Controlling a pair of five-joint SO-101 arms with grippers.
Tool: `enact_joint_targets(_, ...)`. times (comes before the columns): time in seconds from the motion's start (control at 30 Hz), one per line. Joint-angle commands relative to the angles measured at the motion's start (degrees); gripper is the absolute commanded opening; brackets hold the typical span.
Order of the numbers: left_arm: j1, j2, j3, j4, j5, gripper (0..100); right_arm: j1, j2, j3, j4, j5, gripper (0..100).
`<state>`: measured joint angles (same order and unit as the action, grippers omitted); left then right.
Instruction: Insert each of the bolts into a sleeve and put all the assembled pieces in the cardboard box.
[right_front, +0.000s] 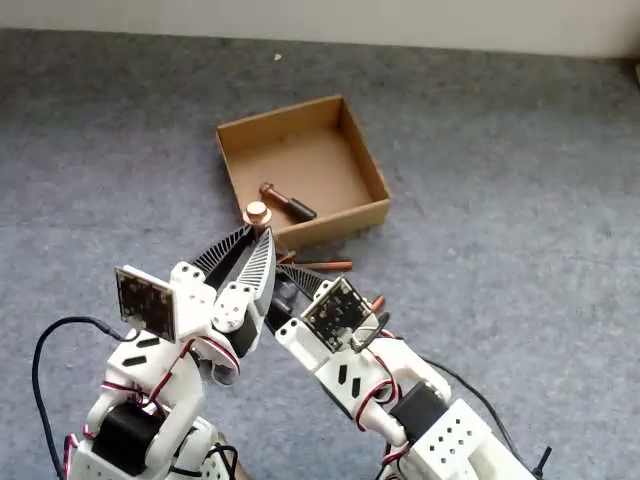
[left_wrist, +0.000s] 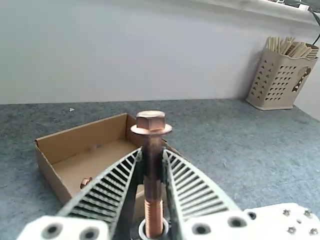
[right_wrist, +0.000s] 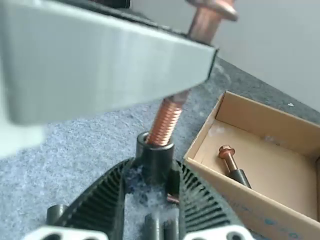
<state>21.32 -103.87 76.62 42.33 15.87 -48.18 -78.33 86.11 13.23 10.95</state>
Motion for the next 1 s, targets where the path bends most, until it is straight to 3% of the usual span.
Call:
enact_joint_targets(0.0, 0.9, -0.7, 1.5, -0.2, -0.5, 0, 1.1, -1.9, -1.6, -1.6, 0.3, 0.5)
enact_joint_targets(0.13, 0.9, -0.7, 2.1, 0.0, -0.5, 0, 1.5, -1.9, -1.7, -1.6, -3.8, 0.5)
enact_joint_targets(0.27, 1.0, -0.7, 1.9, 0.1, -0.5, 1, 7.3, -1.9, -4.0, -1.5, -11.1, 0.5)
enact_joint_targets(0.4, 1.1, -0.7, 2.2, 0.3, 0.1, 15, 11.1, -1.9, -5.8, -1.3, -17.0, 0.5)
enact_joint_targets(0.5, 1.0, -0.6, 2.2, 2.6, 0.1, 21, 11.1, -1.9, -5.5, -1.3, -17.0, 0.5)
enact_joint_targets(0.8, 1.7, -0.6, -3.6, 6.9, -0.4, 21, 11.2, -1.9, -5.2, -1.3, -17.0, 0.5)
enact_joint_targets(0.97, -2.9, -0.6, -6.2, 12.3, -0.4, 21, 12.7, -1.5, -3.9, -1.1, -17.0, 0.5)
